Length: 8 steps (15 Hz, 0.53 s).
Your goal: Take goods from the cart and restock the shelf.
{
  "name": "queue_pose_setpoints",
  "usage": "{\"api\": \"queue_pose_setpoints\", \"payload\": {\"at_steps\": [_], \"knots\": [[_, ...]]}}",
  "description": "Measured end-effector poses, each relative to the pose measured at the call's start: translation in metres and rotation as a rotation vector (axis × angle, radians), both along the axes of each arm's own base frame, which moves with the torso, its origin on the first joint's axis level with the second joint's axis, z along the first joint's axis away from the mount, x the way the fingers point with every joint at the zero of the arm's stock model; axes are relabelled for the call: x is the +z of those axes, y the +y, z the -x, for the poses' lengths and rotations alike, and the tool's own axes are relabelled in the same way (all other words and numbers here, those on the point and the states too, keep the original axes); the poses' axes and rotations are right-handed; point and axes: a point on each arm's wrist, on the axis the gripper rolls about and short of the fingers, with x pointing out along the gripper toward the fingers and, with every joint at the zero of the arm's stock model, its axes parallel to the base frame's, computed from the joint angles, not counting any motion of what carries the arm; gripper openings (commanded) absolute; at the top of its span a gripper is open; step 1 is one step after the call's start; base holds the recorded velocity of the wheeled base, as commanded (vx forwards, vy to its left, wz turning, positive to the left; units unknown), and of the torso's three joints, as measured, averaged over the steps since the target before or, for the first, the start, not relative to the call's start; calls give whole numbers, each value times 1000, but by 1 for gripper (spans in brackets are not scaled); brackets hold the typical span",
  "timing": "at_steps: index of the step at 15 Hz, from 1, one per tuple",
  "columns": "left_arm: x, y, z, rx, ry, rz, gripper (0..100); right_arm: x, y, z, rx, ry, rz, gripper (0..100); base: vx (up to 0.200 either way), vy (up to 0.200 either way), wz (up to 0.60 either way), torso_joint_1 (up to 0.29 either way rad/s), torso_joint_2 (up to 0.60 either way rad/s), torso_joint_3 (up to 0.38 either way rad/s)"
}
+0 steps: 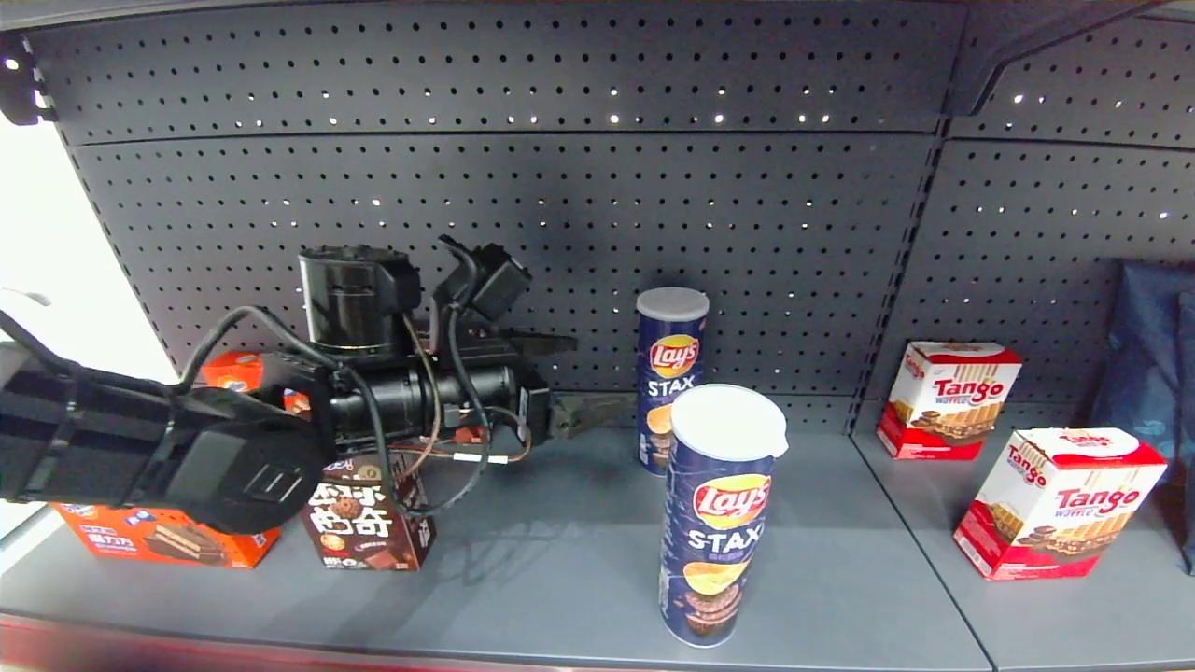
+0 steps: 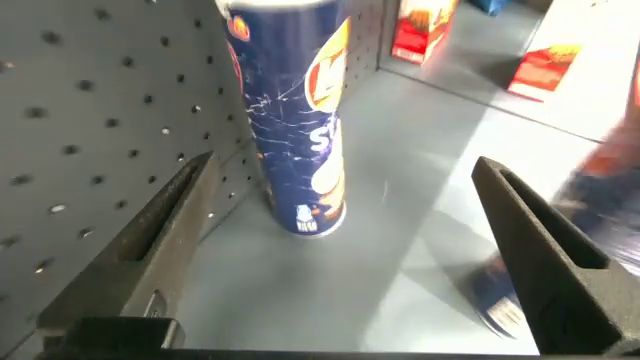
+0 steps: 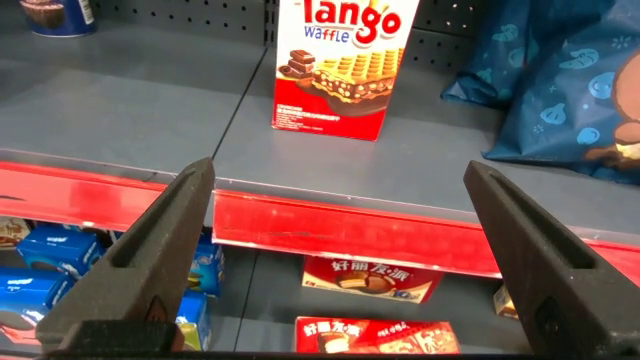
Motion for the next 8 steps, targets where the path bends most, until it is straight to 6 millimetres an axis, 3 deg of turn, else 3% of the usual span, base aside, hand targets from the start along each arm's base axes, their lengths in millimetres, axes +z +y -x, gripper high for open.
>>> {"api": "queue_pose_setpoints", "payload": {"at_steps": [8], "knots": [[47, 32, 58, 86, -30, 0, 100, 0, 0, 0, 8, -2, -5, 100, 0, 0, 0, 0, 0, 0]]}}
